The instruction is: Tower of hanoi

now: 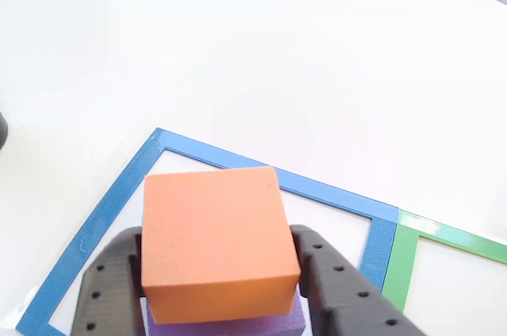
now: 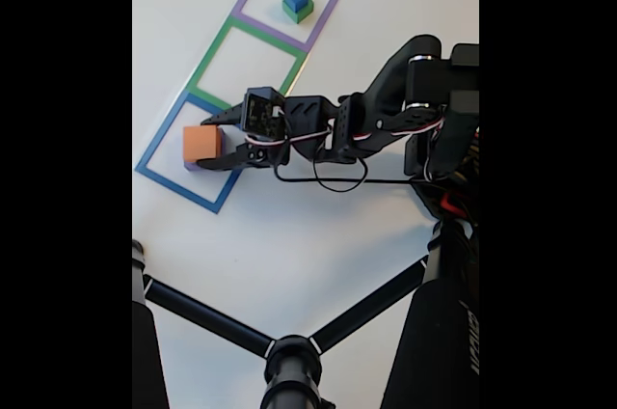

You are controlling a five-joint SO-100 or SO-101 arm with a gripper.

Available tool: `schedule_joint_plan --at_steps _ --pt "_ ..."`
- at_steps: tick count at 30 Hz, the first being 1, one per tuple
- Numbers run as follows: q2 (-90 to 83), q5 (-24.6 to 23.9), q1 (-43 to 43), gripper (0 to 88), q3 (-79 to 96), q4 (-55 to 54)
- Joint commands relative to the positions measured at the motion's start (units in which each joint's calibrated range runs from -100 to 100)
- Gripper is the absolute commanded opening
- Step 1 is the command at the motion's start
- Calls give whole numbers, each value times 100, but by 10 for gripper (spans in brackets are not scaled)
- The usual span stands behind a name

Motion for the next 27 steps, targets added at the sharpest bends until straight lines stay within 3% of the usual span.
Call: schedule_joint_plan --at_steps 1,9,16,27 --pt "31 0 -63 121 -276 -146" --pt "224 0 -5 138 -367 -154" --pt "345 0 91 283 -358 -259" --pt "-615 0 302 289 -95 178"
